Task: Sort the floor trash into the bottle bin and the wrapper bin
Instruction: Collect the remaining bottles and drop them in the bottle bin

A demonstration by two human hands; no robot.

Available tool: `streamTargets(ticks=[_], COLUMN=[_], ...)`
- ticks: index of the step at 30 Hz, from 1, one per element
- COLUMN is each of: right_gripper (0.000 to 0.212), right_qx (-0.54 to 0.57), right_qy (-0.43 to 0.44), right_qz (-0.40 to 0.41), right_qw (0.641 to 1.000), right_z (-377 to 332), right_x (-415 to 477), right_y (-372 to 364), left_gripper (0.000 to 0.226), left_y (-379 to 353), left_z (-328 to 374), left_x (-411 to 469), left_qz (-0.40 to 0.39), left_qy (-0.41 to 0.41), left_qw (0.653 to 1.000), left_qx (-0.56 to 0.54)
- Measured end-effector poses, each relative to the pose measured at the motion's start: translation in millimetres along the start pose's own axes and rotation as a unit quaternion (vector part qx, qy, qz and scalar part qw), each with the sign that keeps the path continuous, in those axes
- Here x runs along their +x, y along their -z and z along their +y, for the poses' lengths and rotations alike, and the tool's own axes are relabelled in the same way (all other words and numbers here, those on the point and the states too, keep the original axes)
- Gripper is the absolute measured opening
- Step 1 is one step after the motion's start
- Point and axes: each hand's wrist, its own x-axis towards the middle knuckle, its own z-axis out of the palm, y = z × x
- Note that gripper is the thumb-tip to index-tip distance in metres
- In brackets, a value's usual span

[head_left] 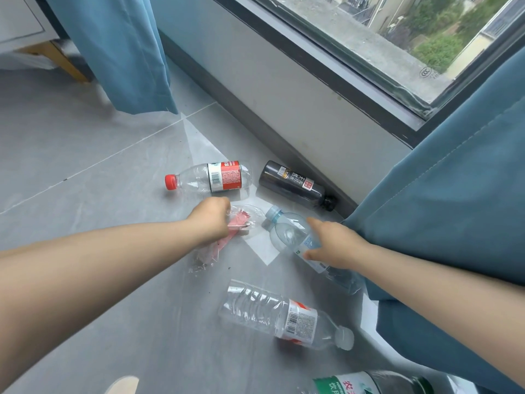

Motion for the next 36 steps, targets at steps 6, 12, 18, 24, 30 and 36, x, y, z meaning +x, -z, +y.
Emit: streamTargets(ticks=[6,12,18,24,30,36], right_gripper=[0.065,0.064,0.064,0.066,0.065,0.054], right_qx=[0.000,-0.006,-0.006,-0.007,-0.007,-0.008], right_qy=[0.001,0.001,0.003,0.002,0.002,0.003], right_qz=[0.000,0.000,0.001,0.001,-0.001,-0.003], right_qw=[1.000,1.000,1.000,1.000,1.000,1.000], right_z=[-1,-3,-4,-4,-3,-3], right_x=[0,-1,0,-1,0,1], right_y=[1,2,2,1,0,0], left_gripper=[0.066,0.071,0.044,0.028,0.046,0.035], left_y=[-12,-18,-25,-28,-29,-22], left_z=[-6,3,6,7,-4,-2], left_x=[-10,-11,-8,-5,-1,-7], left_qz=[-0.024,-0.031,-0.021,-0.010,-0.031,-0.068], left_qy=[0.002,0.013,0.019,-0.005,0.010,0.033], left_qw=[0.997,0.992,0.998,0.997,0.999,0.996], left_qx=[0.069,0.118,0.050,0.075,0.027,-0.037])
